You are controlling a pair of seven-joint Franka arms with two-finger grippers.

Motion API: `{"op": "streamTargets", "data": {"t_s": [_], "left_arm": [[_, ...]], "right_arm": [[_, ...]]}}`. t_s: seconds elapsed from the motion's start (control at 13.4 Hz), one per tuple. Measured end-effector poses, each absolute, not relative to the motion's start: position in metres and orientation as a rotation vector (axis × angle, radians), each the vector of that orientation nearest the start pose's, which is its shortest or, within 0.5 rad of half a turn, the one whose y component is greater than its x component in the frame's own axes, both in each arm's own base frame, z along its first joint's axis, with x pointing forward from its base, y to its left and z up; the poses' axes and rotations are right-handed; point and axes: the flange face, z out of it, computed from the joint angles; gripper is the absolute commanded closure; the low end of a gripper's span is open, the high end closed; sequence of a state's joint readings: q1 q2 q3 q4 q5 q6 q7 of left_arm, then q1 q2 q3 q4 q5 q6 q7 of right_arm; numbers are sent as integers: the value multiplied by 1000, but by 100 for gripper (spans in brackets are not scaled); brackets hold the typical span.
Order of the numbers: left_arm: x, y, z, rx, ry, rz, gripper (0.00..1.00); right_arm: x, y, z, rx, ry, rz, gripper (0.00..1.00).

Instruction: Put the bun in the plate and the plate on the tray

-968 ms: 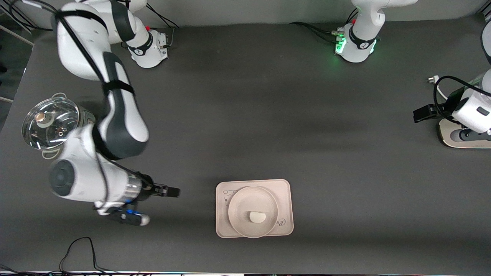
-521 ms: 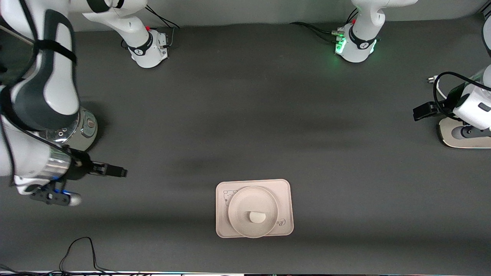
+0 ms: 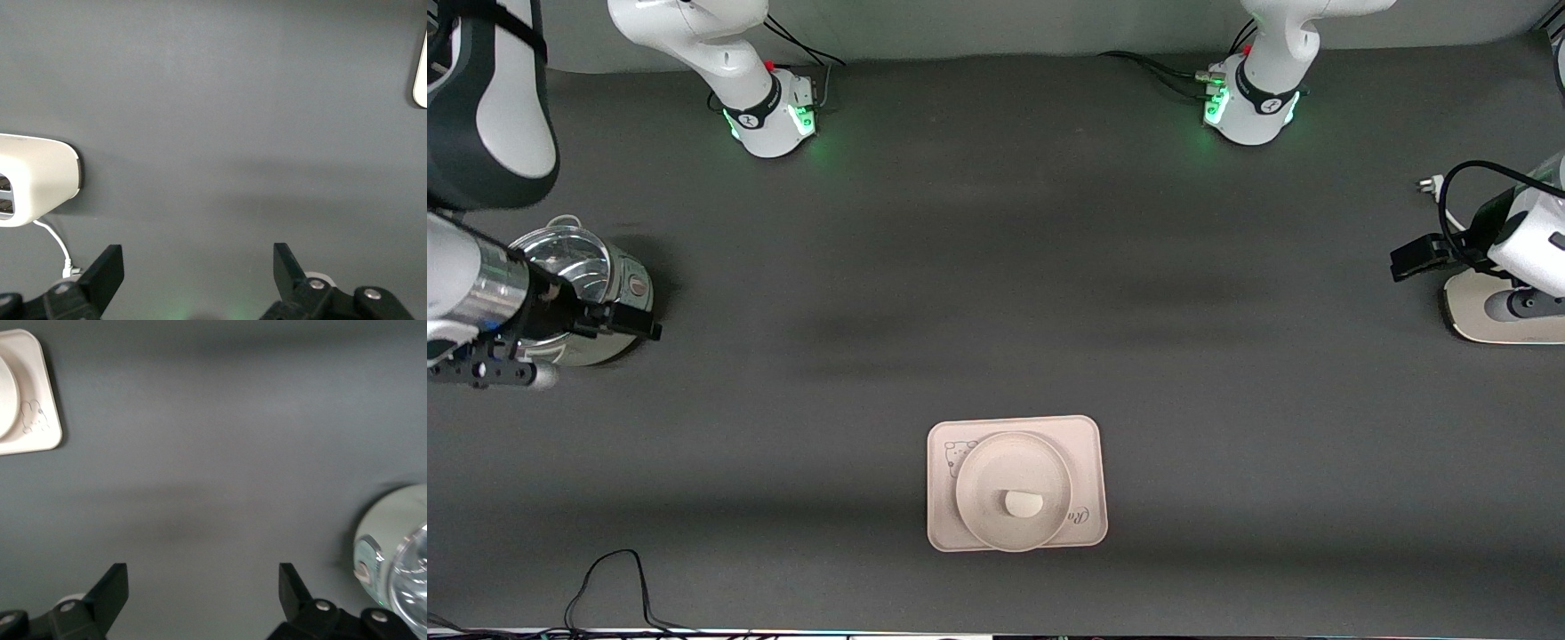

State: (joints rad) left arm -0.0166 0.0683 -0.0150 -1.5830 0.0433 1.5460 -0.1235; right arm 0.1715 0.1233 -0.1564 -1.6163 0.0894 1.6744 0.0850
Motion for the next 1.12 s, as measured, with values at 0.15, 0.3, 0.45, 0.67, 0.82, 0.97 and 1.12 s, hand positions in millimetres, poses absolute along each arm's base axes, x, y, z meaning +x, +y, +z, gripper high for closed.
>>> {"op": "streamTargets", "data": {"t_s": [0.15, 0.3, 0.45, 0.67, 0.82, 0.97, 1.12], "left_arm": [[570, -13, 584, -3086, -140, 138, 0], [571, -13, 587, -3087, -140, 129, 0], [571, -13, 587, -3087, -141, 131, 0], [571, -13, 586, -3086, -141, 135, 0], [571, -13, 586, -3086, -141, 134, 0], [571, -12, 586, -3086, -142, 135, 0], [571, -12, 585, -3086, -142, 135, 0]], "right_arm": [[564, 22, 553, -3067, 111, 66, 0], [546, 21, 562, -3059, 104, 34, 0], [539, 25, 569, -3057, 89, 12, 0], [535, 31, 569, -3069, 66, 18, 0], [533, 32, 570, -3080, 58, 30, 0], [531, 32, 574, -3080, 57, 21, 0], [530, 31, 576, -3079, 60, 15, 0]]}}
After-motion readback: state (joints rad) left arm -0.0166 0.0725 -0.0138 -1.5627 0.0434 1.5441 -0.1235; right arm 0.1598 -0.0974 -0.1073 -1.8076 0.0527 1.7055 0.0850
